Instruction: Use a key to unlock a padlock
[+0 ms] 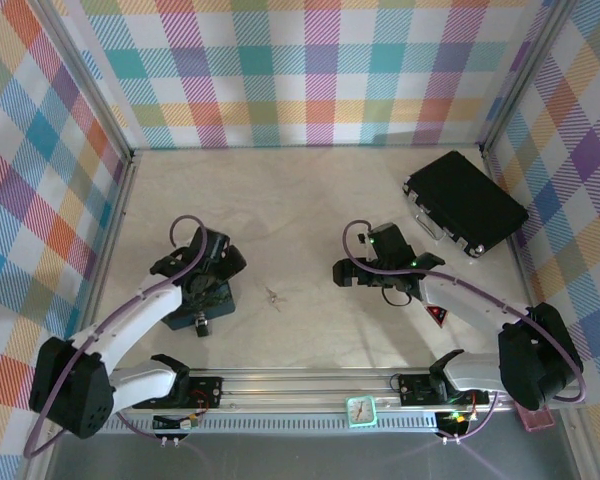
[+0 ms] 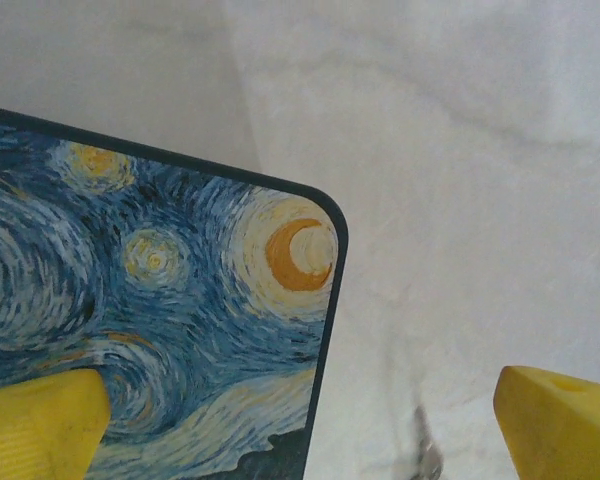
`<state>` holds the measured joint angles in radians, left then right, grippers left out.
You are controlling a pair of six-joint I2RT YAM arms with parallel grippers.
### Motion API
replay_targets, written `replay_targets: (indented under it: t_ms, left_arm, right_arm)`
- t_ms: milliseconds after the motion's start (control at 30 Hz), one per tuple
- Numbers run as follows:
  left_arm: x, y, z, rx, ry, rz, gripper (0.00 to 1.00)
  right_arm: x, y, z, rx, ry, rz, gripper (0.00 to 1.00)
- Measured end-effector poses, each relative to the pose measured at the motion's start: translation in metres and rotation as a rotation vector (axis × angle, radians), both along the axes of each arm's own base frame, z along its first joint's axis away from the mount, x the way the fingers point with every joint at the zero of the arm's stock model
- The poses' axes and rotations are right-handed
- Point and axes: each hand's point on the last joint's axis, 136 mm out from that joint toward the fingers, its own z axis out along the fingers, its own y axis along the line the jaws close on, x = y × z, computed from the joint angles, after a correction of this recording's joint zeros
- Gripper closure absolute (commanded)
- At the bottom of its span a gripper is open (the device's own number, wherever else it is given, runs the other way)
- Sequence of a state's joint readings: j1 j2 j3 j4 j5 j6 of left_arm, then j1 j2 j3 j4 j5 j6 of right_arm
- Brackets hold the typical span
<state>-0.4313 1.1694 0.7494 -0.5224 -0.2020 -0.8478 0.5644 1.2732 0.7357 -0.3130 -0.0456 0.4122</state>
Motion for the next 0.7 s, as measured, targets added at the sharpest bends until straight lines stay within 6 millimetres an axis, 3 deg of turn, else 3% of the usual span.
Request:
replay_targets:
  t_ms: [200,400,567,700]
  left_arm:
    - [0.068,-0.046,0.007,-0.002,-0.092,-0.089,0.00]
    - [0.137,-0.114,0.014,-0.069,-0.181,-0.165,0.00]
    - [0.171,-0.171,0.021,-0.143,-0.241,-0.200,0.00]
    - [0.187,-0.198,0.027,-0.228,-0.283,-0.181,0.00]
  right_arm:
    - [0.003,0.001,0.006,0.008,-0.014,-0.010,0.01]
    - [-0.002,0.008,0.007,0.038,-0.009,0.014,0.13]
    - [-0.019,0.020,-0.002,0.049,0.018,0.065,0.19]
    - [-0.030,0.038,-0.006,0.055,0.025,0.116,0.28]
